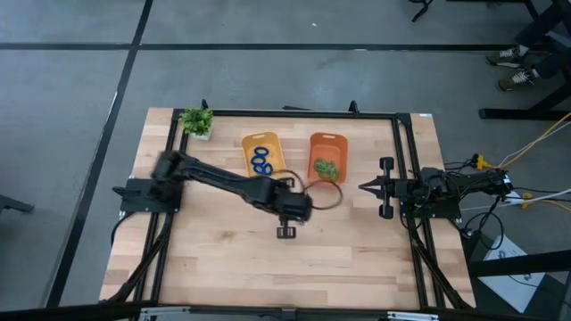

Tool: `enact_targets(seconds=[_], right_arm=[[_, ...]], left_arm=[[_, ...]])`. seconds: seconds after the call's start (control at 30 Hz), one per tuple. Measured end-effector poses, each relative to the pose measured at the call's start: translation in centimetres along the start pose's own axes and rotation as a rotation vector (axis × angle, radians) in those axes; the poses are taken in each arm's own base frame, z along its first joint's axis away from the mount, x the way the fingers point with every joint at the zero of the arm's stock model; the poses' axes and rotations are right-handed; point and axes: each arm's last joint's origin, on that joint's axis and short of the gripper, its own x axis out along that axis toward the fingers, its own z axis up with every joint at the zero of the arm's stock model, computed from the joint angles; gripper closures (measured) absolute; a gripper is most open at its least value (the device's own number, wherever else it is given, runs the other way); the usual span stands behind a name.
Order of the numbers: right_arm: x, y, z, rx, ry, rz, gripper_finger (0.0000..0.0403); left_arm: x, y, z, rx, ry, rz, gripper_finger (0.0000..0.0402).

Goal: Sort spring keychains
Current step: Put the blue spring keychain into the yellow bin

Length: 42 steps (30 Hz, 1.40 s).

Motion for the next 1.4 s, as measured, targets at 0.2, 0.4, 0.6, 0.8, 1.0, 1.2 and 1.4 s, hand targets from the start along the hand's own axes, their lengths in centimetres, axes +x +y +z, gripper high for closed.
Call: enact_targets(seconds=[0.2, 0.4, 0.6, 0.8, 1.0, 1.2, 1.4], right_arm=[[0.0, 0.0, 0.0, 0.000, 0.000, 0.000, 0.0387], [0.0, 0.0, 0.0, 0.000, 0.000, 0.000, 0.0387], [0.0, 0.0, 0.0, 0.000, 0.000, 0.000, 0.0387], [0.0, 0.0, 0.0, 0.000, 0.000, 0.000, 0.0387], [0.0, 0.0, 0.0, 0.000, 0.000, 0.000, 0.0387], [0.0, 0.0, 0.0, 0.000, 0.000, 0.000, 0.0387], [0.0, 0.0, 0.0, 0.000, 0.000, 0.000, 0.0387]], left_arm=[[-2.2, 2.4, -4.5, -0.187, -0.296, 0.016, 0.0386], [-3.7, 3.9, -7.9, -0.336, -0.433, 0.135, 0.0386], [-3.9, 4.6, -9.4, -0.448, -0.468, 0.268, 0.0386], [-4.0, 5.2, -9.5, -0.559, -0.516, 0.384, 0.0386], [-3.9, 6.8, -9.4, -0.667, -0.560, 0.518, 0.0386], [-3.5, 9.3, -9.5, -0.772, -0.547, 0.552, 0.0386], [-2.4, 11.1, -9.6, -0.824, -0.495, 0.558, 0.0386]])
